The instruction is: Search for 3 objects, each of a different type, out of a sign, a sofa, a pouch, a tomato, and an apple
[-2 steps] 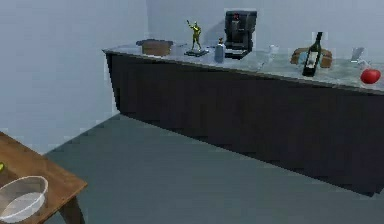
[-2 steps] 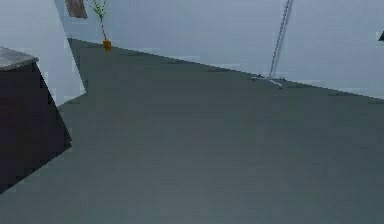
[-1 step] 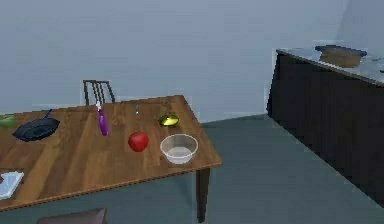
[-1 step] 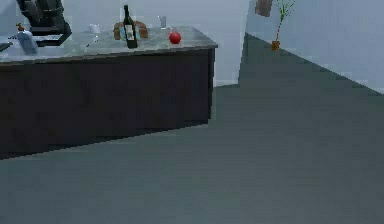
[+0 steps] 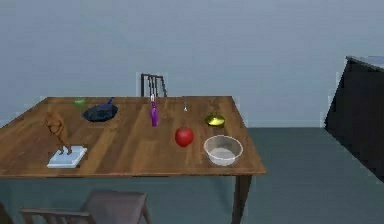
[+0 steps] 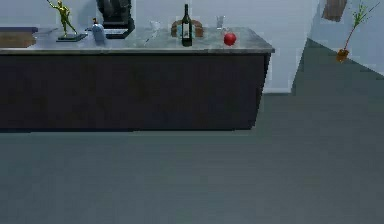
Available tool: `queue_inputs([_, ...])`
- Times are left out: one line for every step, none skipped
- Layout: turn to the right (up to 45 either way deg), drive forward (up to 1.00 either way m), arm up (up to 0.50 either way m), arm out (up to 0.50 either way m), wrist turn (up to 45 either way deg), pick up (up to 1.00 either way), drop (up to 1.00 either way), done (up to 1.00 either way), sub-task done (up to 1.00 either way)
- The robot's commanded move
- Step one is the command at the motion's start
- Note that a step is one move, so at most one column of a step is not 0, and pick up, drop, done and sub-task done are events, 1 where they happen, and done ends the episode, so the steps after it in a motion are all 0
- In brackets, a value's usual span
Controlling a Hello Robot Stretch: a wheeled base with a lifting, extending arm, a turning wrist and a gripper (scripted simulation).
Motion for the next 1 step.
queue_inputs([0.0,0.00,0.00,0.00,0.0,0.00,0.00,1.00,0.00])
